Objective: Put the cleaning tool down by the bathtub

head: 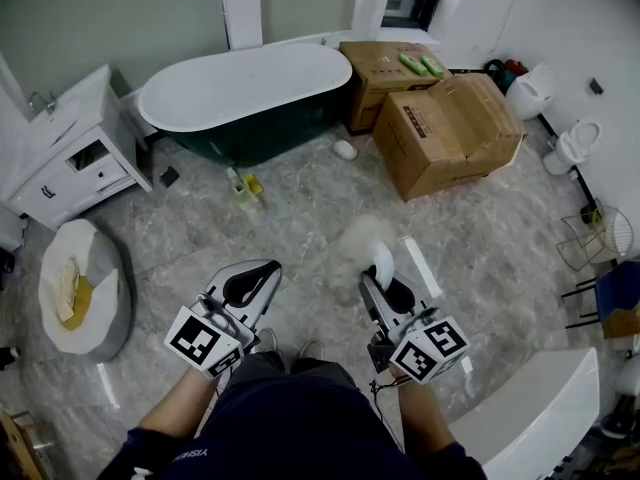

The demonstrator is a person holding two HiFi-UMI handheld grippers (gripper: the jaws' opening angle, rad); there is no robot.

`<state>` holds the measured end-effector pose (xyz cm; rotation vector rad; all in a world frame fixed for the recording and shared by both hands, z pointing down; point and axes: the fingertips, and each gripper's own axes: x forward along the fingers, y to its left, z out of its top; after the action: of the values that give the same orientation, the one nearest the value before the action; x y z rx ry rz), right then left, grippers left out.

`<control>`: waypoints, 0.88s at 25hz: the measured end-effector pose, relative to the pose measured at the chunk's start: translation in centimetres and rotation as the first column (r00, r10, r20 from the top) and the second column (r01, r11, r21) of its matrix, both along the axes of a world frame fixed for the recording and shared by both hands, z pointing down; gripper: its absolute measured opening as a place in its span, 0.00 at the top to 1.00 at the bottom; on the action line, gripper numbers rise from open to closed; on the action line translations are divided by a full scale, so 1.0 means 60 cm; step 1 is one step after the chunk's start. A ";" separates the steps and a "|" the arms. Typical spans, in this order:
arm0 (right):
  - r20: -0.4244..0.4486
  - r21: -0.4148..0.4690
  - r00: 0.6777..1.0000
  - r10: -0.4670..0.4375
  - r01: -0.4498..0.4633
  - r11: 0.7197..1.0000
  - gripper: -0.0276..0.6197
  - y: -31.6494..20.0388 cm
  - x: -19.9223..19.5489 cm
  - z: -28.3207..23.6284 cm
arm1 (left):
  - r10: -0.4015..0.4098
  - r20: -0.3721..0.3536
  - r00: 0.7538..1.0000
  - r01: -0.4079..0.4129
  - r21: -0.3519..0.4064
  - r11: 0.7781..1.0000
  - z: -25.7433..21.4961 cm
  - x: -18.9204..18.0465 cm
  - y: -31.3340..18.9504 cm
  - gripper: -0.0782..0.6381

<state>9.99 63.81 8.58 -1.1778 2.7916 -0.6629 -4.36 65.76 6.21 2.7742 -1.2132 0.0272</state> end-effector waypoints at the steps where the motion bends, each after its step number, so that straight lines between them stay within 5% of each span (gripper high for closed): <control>1: -0.001 -0.002 1.000 0.000 0.000 1.000 0.82 -0.002 0.006 0.001 | -0.001 0.001 1.000 0.001 0.000 1.000 0.001 0.006 -0.002 0.84; 22: -0.007 0.000 1.000 -0.022 0.022 1.000 0.82 -0.114 0.072 0.022 | 0.000 0.010 1.000 0.000 -0.001 1.000 0.022 0.076 -0.112 0.84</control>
<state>14.32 56.99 9.89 -1.1536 2.8137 -0.6610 0.17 59.07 7.53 2.7766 -1.2149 0.0419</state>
